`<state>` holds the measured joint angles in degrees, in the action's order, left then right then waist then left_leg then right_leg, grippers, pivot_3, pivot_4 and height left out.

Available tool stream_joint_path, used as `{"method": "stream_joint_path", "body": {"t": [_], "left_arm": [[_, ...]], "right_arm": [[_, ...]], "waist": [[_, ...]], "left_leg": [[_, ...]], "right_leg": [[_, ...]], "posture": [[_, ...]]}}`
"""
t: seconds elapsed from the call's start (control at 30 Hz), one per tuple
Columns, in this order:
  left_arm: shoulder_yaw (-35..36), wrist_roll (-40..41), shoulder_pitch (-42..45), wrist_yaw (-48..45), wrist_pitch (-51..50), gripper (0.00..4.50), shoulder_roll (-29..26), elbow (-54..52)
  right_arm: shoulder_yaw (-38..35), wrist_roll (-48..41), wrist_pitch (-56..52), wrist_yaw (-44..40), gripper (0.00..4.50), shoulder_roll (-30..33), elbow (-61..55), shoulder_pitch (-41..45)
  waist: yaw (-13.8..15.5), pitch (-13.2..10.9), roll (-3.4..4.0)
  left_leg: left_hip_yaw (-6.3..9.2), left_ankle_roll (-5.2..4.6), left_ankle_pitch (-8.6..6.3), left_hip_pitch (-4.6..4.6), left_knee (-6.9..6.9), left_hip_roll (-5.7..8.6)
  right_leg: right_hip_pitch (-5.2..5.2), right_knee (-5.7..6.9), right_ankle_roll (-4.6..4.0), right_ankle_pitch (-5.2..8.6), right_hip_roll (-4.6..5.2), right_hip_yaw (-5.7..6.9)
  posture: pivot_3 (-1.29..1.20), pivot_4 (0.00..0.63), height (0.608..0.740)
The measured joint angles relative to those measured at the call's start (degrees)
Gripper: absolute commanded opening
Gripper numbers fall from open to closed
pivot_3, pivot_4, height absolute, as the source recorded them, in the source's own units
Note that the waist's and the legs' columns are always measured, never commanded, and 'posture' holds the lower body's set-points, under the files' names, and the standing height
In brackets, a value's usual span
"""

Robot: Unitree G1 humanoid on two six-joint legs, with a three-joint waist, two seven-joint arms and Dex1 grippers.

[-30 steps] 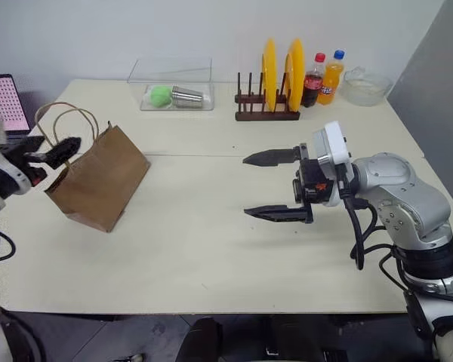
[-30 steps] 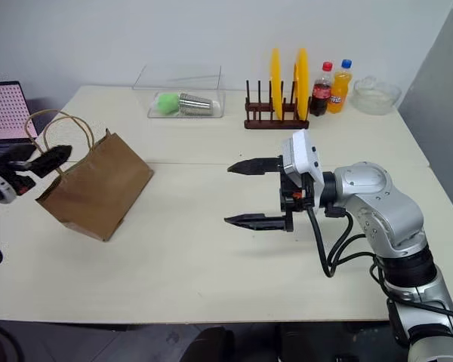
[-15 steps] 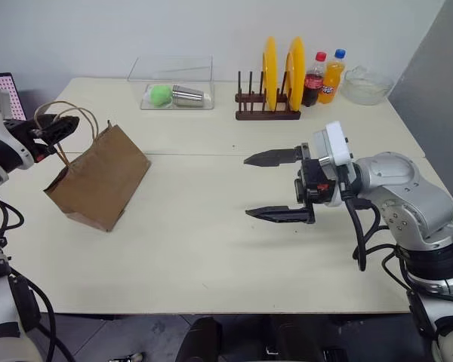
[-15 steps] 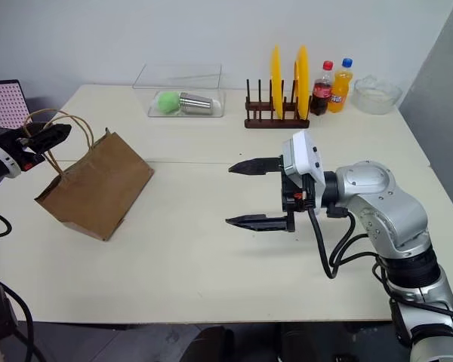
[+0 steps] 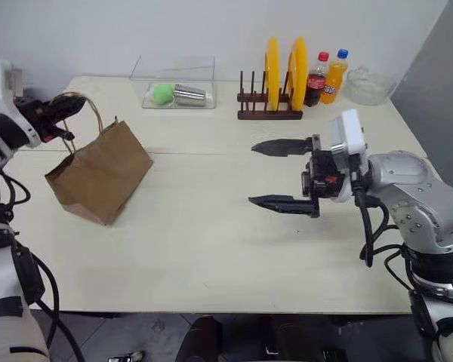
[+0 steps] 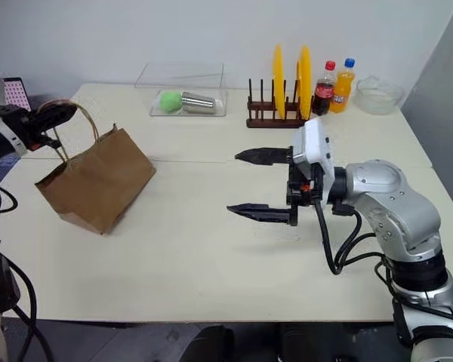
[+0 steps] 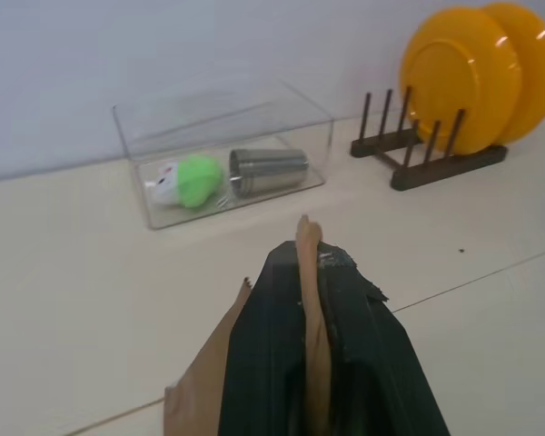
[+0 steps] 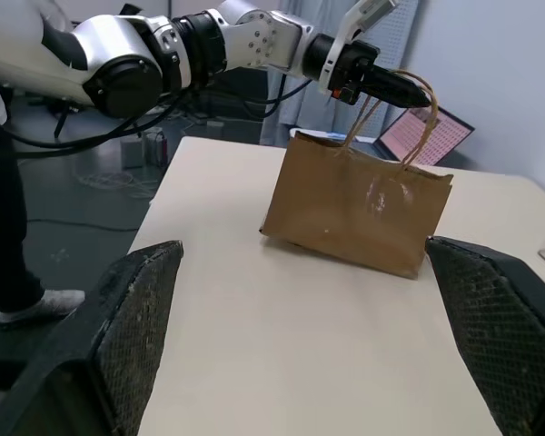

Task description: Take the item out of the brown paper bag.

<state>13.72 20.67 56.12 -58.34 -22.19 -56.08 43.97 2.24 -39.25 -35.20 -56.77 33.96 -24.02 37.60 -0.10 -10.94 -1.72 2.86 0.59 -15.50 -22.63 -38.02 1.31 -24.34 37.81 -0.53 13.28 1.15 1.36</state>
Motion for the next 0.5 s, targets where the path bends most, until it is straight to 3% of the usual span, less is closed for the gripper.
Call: {"method": "stream_joint_path", "body": {"t": [0.23, 0.5], "left_arm": [[-4.3, -2.7, 10.1, -5.7, 2.6, 0.03, 4.5, 3.7], [-10.7, -7.3, 21.8, -14.7, 8.3, 0.03, 15.9, 14.0]], "right_arm": [[-5.9, -4.4, -6.2, 9.0, 4.5, 1.5, -5.2, -4.1], [-13.2, -9.1, -12.5, 19.1, 4.5, 5.5, -14.5, -14.1]], "waist": [[0.3, 0.0, -0.07], [0.0, -0.1, -0.24]], "left_leg": [[0.08, 0.0, 0.0, -0.17, -0.1, 0.06], [0.07, -0.01, 0.0, -0.22, -0.1, 0.07]], "right_leg": [[-0.05, 0.0, 0.01, -0.01, 0.04, 0.11], [-0.07, 0.04, 0.02, 0.0, 0.03, 0.16]], "posture": [[0.0, 0.15, 0.74], [0.0, 0.15, 0.74]]}}
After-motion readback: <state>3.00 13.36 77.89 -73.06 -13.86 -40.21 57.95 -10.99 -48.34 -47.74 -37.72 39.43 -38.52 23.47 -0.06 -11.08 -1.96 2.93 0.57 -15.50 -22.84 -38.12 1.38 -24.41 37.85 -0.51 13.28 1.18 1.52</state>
